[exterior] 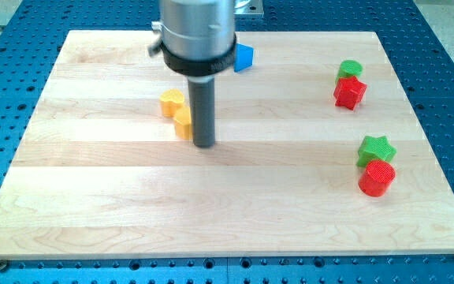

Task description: Push the green circle towards the bottom center

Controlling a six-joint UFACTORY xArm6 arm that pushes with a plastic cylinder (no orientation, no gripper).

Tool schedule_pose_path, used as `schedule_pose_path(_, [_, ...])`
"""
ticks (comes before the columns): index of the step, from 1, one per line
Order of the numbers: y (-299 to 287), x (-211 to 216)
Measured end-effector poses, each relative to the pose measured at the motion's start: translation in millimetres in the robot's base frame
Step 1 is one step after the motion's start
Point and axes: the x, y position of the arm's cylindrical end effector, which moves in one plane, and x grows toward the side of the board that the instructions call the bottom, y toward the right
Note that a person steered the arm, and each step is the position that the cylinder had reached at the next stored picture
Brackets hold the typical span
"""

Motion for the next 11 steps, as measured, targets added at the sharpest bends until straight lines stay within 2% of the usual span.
schedule_pose_path(1, [20.6, 5.6])
schedule_pose_path(2, [86.7, -28.1])
schedule_pose_path(3, [134.2, -108.3])
schedule_pose_path(4, [217.9, -165.4])
schedule_pose_path(5, [329.9, -161.4])
schedule_pose_path(6, [273.1, -147.5])
schedule_pose_path(7, [153.0, -100.1])
schedule_pose_path(8, [115.3, -65.5])
schedule_pose_path(9, [140.0, -129.7])
schedule_pose_path(10, [219.8, -136.5])
schedule_pose_path(11, [180.6, -61.6])
